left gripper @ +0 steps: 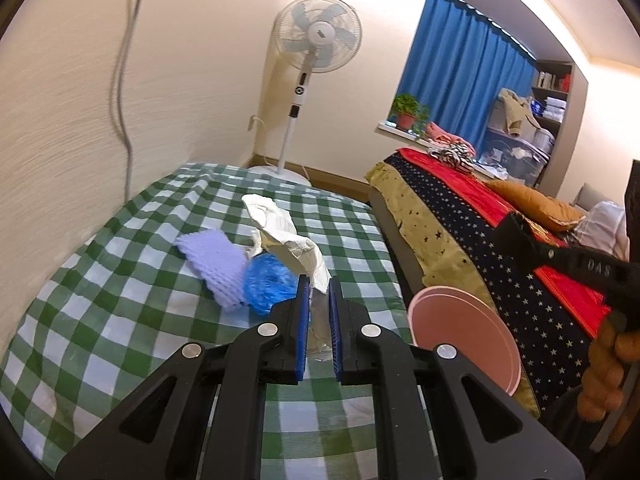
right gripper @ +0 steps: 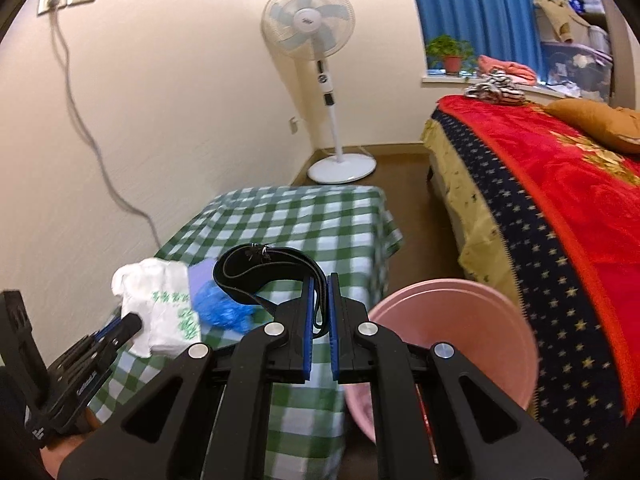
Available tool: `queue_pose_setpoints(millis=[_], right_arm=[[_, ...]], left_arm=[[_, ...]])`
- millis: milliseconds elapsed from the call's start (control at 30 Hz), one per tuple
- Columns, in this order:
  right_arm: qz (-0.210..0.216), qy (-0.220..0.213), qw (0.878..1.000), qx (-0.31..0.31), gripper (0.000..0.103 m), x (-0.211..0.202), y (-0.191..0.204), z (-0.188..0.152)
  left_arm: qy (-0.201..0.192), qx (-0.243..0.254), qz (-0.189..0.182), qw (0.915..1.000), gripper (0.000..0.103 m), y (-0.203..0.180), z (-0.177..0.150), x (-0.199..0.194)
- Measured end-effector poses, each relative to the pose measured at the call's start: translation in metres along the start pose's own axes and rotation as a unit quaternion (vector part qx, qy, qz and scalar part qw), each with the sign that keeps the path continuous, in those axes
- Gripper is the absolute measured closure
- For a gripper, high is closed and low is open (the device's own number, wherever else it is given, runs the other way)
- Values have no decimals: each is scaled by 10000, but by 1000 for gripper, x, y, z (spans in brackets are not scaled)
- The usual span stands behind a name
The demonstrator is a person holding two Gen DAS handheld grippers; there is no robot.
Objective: Collect trash
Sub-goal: 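Carry the black strap and white printed bag with both tools over the pink bin, then open the right tool over the bin while the left tool releases the white bag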
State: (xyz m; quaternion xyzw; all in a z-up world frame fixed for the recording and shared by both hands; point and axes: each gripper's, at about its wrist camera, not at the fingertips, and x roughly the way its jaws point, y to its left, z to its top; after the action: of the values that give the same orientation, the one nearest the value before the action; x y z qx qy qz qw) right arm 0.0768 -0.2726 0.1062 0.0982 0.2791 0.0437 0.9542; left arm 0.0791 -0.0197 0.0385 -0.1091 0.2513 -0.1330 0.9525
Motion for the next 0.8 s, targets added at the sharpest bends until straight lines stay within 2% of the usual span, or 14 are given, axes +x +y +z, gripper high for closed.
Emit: queue_pose_setpoints(millis=[267,467,800], right_arm=[[-371,-84,9983,441,96,1,-49,-3],[-606,-158,9961,616,96,5,-68,-5],[-962,-216,9914,862,96,5,-100,-10]], left_arm=[[12,379,-330,9987,94,-36,-6,8],[90,614,-641,9960,94,-63,-10,18],[328,789,-952,9918,94,-103,-18,47]])
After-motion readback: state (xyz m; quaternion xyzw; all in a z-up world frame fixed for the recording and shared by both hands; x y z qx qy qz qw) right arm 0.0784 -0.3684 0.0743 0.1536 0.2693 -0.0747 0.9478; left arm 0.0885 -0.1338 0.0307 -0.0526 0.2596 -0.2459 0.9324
